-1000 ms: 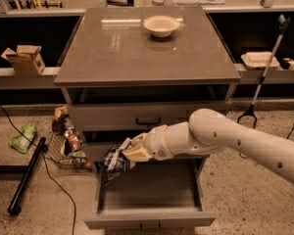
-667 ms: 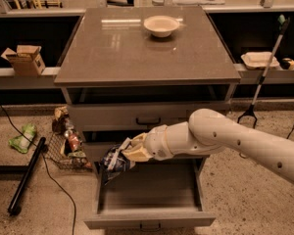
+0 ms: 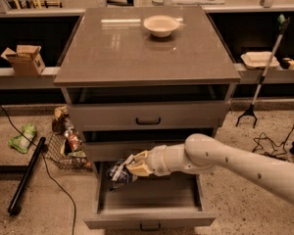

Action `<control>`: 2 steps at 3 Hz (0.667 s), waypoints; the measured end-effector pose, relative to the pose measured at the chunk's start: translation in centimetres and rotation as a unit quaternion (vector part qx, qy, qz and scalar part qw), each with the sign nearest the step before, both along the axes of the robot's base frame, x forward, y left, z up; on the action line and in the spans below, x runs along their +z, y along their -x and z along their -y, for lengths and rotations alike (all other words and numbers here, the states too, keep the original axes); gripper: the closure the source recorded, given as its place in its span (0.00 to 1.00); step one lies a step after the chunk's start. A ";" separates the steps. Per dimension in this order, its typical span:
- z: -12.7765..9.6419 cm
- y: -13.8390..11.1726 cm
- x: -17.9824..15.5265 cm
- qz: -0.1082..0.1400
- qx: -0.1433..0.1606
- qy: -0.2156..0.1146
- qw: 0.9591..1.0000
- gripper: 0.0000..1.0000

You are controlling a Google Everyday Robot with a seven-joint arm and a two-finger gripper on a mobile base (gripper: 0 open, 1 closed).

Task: Place blue chip bag into bottom drawer

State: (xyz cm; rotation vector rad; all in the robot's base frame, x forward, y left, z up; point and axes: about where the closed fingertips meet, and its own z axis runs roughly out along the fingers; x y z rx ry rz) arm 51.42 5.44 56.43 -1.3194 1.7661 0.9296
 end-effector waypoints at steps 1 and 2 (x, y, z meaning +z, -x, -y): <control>0.3 -1.5 -6.8 -0.021 -0.028 -0.031 0.999 1.00; 0.1 -2.9 -13.9 -0.060 -0.053 -0.069 0.994 1.00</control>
Offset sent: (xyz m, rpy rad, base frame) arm 0.0507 -0.0087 -0.1975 0.2008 0.1703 -0.1516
